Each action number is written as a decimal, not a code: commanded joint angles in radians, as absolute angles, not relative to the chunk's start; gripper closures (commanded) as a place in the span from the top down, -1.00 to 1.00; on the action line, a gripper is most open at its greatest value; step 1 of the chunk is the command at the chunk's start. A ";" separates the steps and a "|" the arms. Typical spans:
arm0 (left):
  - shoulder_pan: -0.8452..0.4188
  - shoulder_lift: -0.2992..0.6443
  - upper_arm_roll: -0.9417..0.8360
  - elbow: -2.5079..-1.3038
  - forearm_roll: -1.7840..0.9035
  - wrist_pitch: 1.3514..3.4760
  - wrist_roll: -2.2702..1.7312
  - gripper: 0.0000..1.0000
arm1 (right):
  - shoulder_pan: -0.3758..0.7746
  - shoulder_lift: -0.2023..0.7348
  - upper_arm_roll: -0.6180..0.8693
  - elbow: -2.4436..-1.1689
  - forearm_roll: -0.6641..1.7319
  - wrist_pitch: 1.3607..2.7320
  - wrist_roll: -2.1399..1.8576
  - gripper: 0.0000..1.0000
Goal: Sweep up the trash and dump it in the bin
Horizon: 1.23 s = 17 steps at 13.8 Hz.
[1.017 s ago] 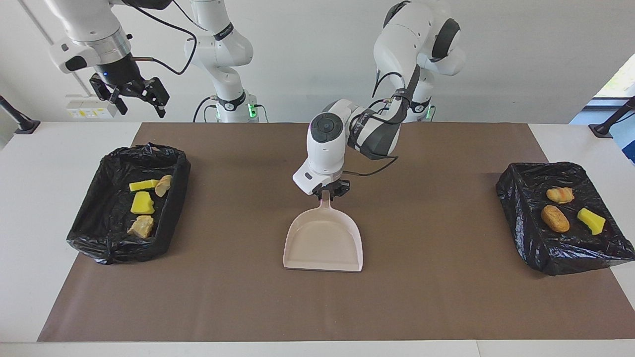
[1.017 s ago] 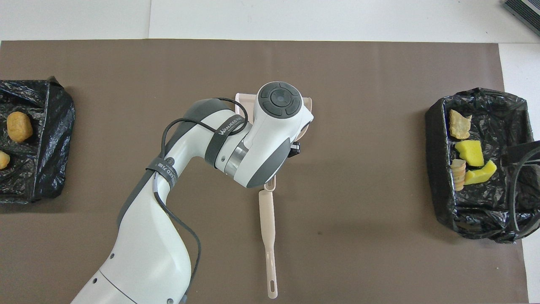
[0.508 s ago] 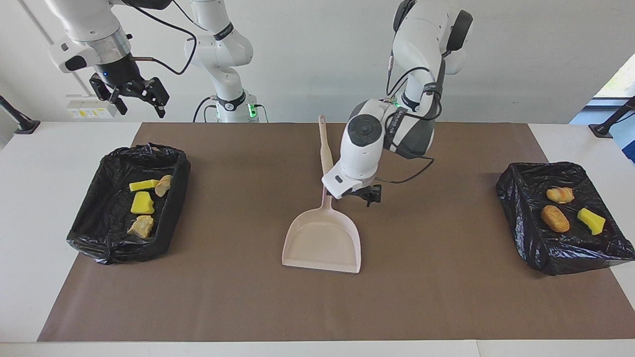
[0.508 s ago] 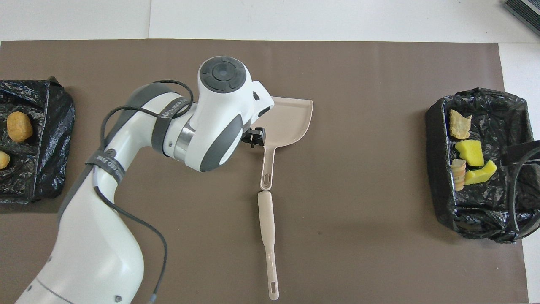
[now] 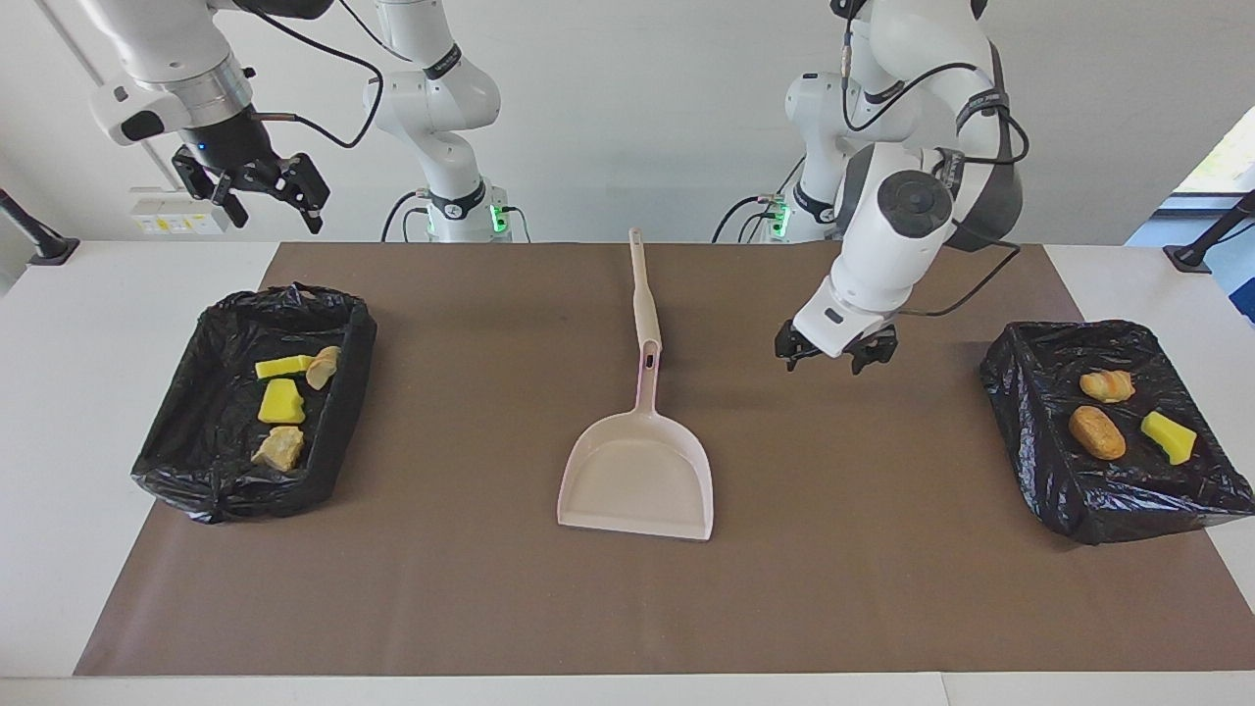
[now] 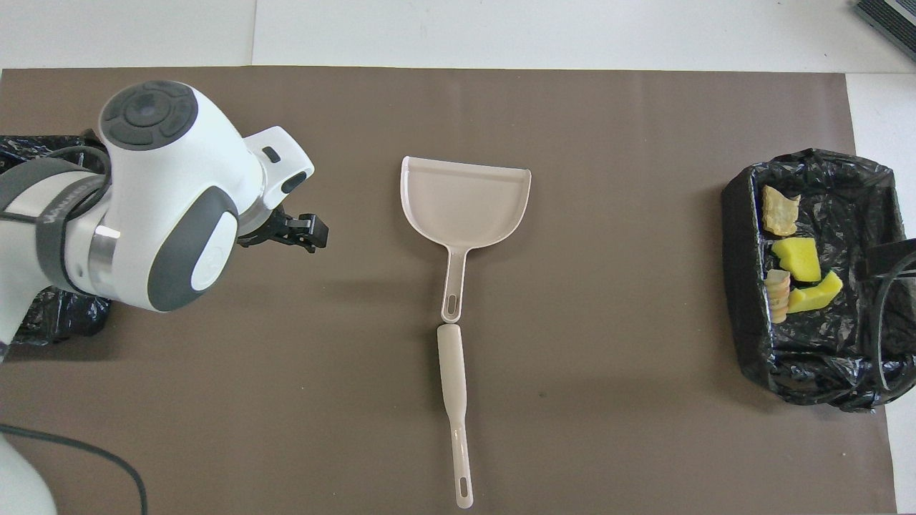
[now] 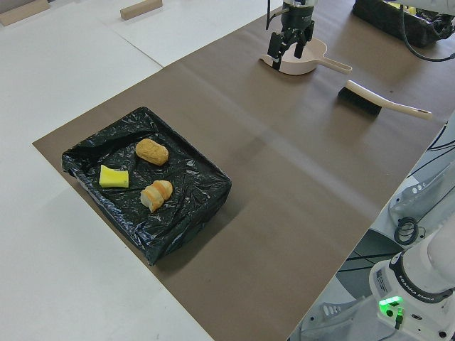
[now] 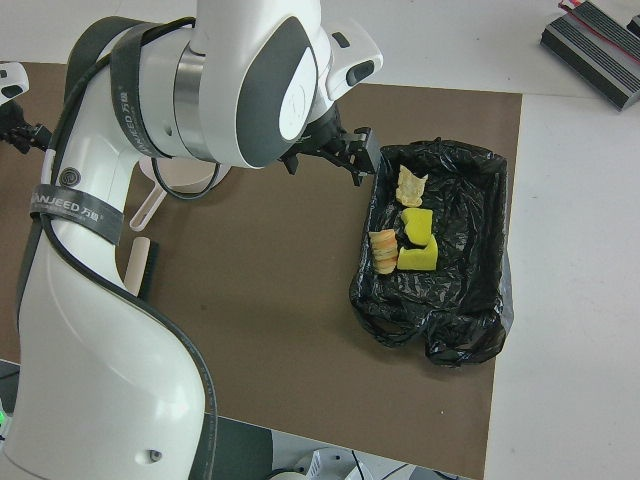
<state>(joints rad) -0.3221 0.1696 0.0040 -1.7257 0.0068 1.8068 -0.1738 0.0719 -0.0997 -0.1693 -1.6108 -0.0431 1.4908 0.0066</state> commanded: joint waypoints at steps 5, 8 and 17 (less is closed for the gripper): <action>-0.178 -0.025 -0.005 -1.709 0.025 1.718 -0.026 1.00 | 0.064 -0.120 -0.152 -1.631 -0.032 1.493 -0.002 1.00; -0.157 -0.017 -0.002 -1.536 0.026 1.562 -0.022 1.00 | 0.064 -0.121 -0.152 -1.632 -0.032 1.493 0.003 1.00; -0.114 0.058 0.035 -1.289 0.026 1.365 0.150 1.00 | 0.063 -0.123 -0.152 -1.635 -0.034 1.496 0.002 1.00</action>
<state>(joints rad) -0.1342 0.0317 0.0381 -1.3396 0.0158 1.3940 0.0983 0.0721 -0.0998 -0.1578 -1.6111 -0.0431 1.4900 0.0066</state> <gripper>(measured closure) 0.000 0.000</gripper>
